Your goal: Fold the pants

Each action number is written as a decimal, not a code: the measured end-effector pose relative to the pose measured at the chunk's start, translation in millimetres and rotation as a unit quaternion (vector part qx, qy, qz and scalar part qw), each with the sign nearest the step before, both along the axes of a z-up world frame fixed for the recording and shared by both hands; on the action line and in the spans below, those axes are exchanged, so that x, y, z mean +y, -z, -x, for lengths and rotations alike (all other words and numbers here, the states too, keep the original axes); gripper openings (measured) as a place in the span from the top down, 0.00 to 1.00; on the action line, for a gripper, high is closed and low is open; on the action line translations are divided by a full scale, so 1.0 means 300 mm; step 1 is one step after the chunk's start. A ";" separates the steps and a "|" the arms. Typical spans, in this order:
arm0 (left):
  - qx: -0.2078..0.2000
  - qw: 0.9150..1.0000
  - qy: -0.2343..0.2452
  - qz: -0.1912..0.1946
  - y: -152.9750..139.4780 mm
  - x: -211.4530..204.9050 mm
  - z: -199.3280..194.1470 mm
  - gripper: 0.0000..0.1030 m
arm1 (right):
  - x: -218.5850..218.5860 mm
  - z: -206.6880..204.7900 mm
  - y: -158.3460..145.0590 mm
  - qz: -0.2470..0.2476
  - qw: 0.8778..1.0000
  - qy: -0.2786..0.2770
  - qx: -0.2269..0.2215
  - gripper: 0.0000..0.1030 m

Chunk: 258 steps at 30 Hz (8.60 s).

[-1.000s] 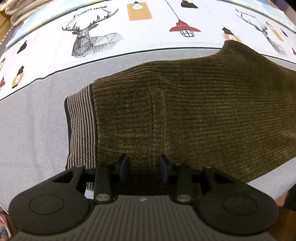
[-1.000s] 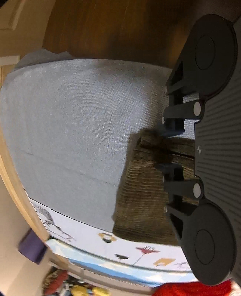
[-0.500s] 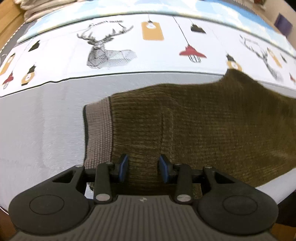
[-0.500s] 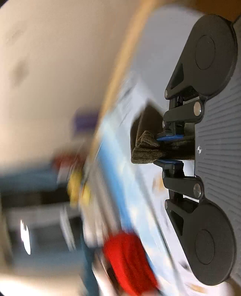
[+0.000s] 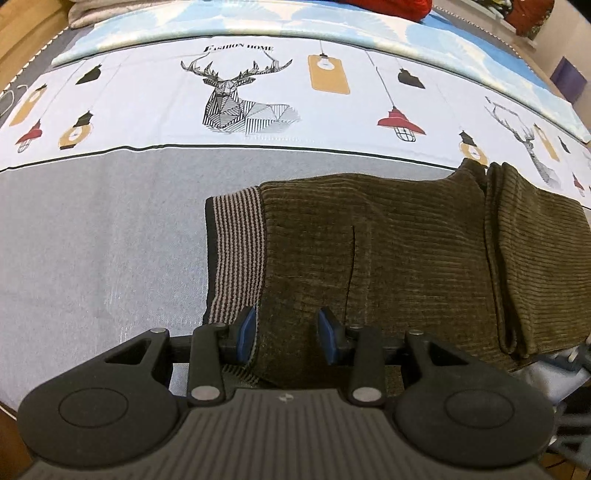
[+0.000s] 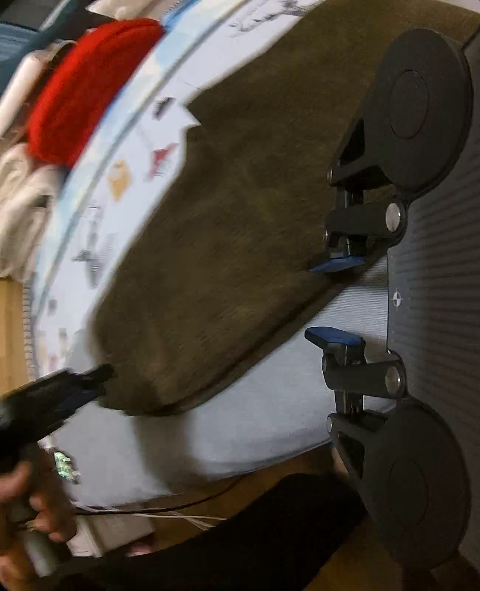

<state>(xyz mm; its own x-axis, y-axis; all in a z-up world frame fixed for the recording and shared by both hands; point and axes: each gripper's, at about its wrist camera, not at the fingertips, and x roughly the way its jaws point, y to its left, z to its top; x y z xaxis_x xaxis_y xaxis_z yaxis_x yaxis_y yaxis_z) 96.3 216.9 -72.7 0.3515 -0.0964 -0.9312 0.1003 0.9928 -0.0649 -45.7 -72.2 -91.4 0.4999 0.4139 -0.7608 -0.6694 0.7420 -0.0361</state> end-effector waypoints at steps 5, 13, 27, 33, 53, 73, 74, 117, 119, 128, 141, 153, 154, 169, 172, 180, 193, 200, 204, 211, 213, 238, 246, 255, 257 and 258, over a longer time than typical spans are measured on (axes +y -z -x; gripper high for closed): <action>-0.002 1.000 -0.013 0.006 -0.002 0.027 -0.008 0.60 | -0.071 -0.074 0.003 -0.002 0.996 0.087 -0.015 0.49; -0.003 0.999 -0.043 0.032 -0.005 0.089 -0.005 0.60 | -0.044 -0.119 0.047 -0.024 0.995 0.082 0.042 0.52; 0.017 0.986 -0.131 0.102 0.022 0.233 0.019 0.38 | -0.190 -0.154 -0.208 -0.079 0.991 0.107 -0.015 0.52; 0.066 0.983 -0.137 0.104 0.094 0.223 0.015 0.31 | -0.496 -0.298 -0.412 -0.112 0.969 0.210 -0.068 0.38; 0.102 0.978 -0.154 0.100 0.240 0.187 -0.055 0.23 | -0.764 -0.400 -0.159 -0.083 0.931 0.351 0.055 0.56; 0.067 0.989 -0.116 0.070 0.187 0.151 -0.020 0.57 | -0.832 -0.380 -0.115 -0.056 0.926 0.368 0.064 0.56; 0.067 0.989 -0.116 0.070 0.188 0.151 -0.020 0.57 | -0.831 -0.380 -0.112 -0.054 0.926 0.367 0.064 0.56; -0.130 0.911 0.218 0.324 -0.297 -0.877 0.059 0.48 | -0.912 -0.340 -0.115 -0.118 0.904 0.401 0.093 0.55; -0.126 0.917 0.189 0.328 -0.286 -0.861 0.024 0.48 | -0.930 -0.342 -0.110 -0.149 0.895 0.406 0.104 0.50; -0.072 0.973 0.088 0.202 -0.158 -0.639 -0.112 0.48 | -0.816 -0.424 0.004 -0.189 0.889 0.360 0.209 0.29; -0.079 0.985 0.049 0.147 -0.178 -0.398 -0.062 0.47 | -0.575 -0.528 0.091 -0.111 0.914 0.329 0.210 0.45; -0.103 0.977 0.085 0.167 -0.214 -0.508 -0.066 0.48 | -0.962 -0.364 -0.172 -0.236 0.885 0.380 0.129 0.72; -0.100 0.977 0.100 0.162 -0.208 -0.537 -0.066 0.48 | -0.992 -0.371 -0.113 -0.202 0.880 0.397 0.163 0.68; 0.027 0.934 0.357 0.006 0.122 -0.909 0.076 0.65 | -0.946 -0.357 0.072 -0.058 0.917 0.330 0.217 0.31; 0.040 0.942 0.332 0.032 0.097 -0.902 0.041 0.66 | -0.965 -0.368 0.065 -0.081 0.908 0.341 0.227 0.31; -0.075 0.977 0.151 0.132 -0.013 -0.793 -0.123 0.60 | -1.043 -0.408 0.026 -0.171 0.888 0.390 0.173 0.31; -0.021 0.995 0.060 0.081 0.144 -0.882 -0.307 0.92 | -1.046 -0.437 0.094 -0.170 0.874 0.414 0.191 0.32; -0.056 0.995 0.025 0.080 0.071 -0.837 -0.291 0.20 | -1.040 -0.422 0.168 -0.139 0.884 0.375 0.243 0.05; -0.023 0.994 -0.004 0.106 0.096 -0.785 -0.317 0.17 | -1.063 -0.442 0.205 -0.165 0.870 0.380 0.268 0.01; 0.105 0.978 -0.017 0.181 0.294 -0.775 -0.333 0.19 | -1.023 -0.481 0.236 -0.175 0.869 0.371 0.276 0.00; 0.098 0.976 -0.003 0.195 0.303 -0.793 -0.335 0.23 | -1.018 -0.489 0.234 -0.173 0.871 0.372 0.271 0.01; -0.150 0.982 -0.067 0.096 0.006 -0.575 -0.414 0.58 | -0.739 -0.780 0.014 -0.220 0.918 0.319 0.085 0.40; -0.123 0.986 0.019 0.113 -0.009 -0.599 -0.373 0.58 | -0.730 -0.811 0.057 -0.155 0.910 0.368 0.109 0.34; -0.097 0.979 0.161 -0.081 0.105 -0.778 -0.239 0.35 | -0.742 -0.742 0.053 -0.111 0.904 0.393 0.124 0.21; -0.127 0.978 0.140 -0.089 0.062 -0.762 -0.203 0.33 | -0.728 -0.695 -0.023 -0.092 0.912 0.390 0.084 0.23; -0.141 0.978 0.126 -0.085 0.031 -0.749 -0.182 0.30 | -0.723 -0.668 -0.072 -0.089 0.915 0.390 0.062 0.23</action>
